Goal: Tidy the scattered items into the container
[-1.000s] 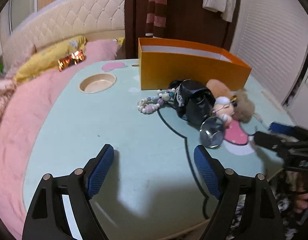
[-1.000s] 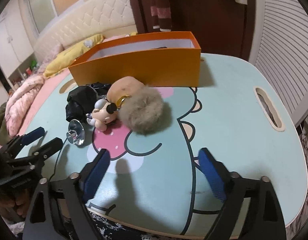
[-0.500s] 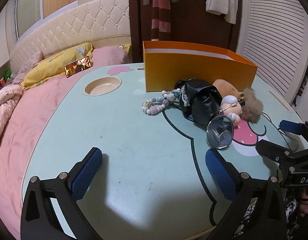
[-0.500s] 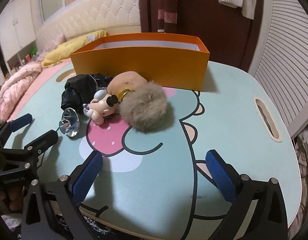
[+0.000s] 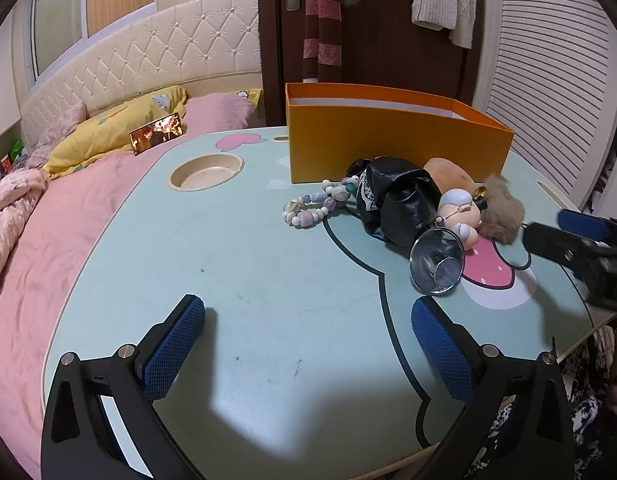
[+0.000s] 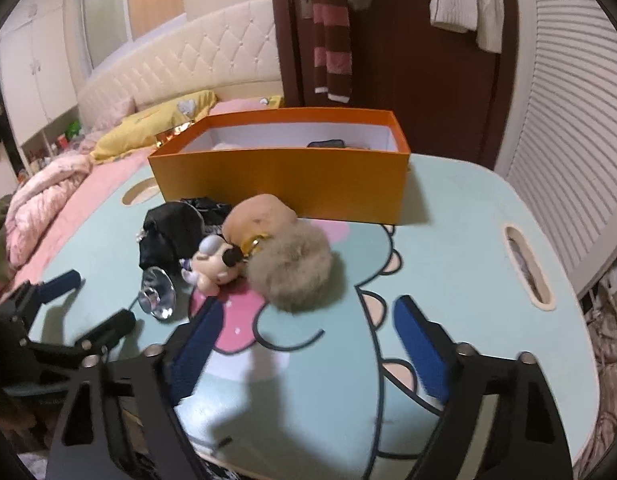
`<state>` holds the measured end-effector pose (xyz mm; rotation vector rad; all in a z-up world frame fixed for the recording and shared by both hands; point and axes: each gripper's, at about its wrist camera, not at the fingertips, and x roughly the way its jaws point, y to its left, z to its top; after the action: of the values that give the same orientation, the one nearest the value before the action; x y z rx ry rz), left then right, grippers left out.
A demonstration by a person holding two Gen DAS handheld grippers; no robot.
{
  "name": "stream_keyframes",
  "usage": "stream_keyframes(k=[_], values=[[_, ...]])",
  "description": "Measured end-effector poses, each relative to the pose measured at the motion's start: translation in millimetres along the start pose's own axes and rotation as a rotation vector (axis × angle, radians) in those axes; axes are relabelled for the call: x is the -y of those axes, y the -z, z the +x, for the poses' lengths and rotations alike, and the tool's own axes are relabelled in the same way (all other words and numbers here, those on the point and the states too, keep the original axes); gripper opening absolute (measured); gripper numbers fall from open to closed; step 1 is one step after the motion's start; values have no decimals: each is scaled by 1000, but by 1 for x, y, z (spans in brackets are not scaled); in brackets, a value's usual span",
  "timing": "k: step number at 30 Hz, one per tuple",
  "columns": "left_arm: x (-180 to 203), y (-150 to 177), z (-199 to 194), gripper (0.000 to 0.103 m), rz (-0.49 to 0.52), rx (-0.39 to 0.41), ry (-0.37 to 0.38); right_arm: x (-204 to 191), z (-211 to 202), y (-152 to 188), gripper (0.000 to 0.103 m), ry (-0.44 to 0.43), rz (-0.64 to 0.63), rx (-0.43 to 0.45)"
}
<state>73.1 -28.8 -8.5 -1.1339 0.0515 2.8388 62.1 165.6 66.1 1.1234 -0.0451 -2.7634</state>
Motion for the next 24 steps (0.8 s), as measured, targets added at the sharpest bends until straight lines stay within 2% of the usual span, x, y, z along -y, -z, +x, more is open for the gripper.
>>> stream_keyframes(k=[8, 13, 16, 17, 21, 24], values=[[1, 0, 0, 103, -1, 0, 0, -3, 13, -17, 72, -5, -8, 9], [3, 0, -2, 103, 5, 2, 8, 6, 24, -25, 58, -13, 9, -11], [11, 1, -5, 103, 44, 1, 71, 12, 36, -24, 48, -60, 40, -56], [15, 0, -7, 103, 62, 6, 94, 14, 40, -22, 39, -77, 49, -78], [30, -5, -20, 103, 139, 73, 117, 13, 37, -20, 39, -79, 29, -65], [31, -13, -19, 103, 125, 64, 174, 16, 27, -18, 39, -62, 44, -35]])
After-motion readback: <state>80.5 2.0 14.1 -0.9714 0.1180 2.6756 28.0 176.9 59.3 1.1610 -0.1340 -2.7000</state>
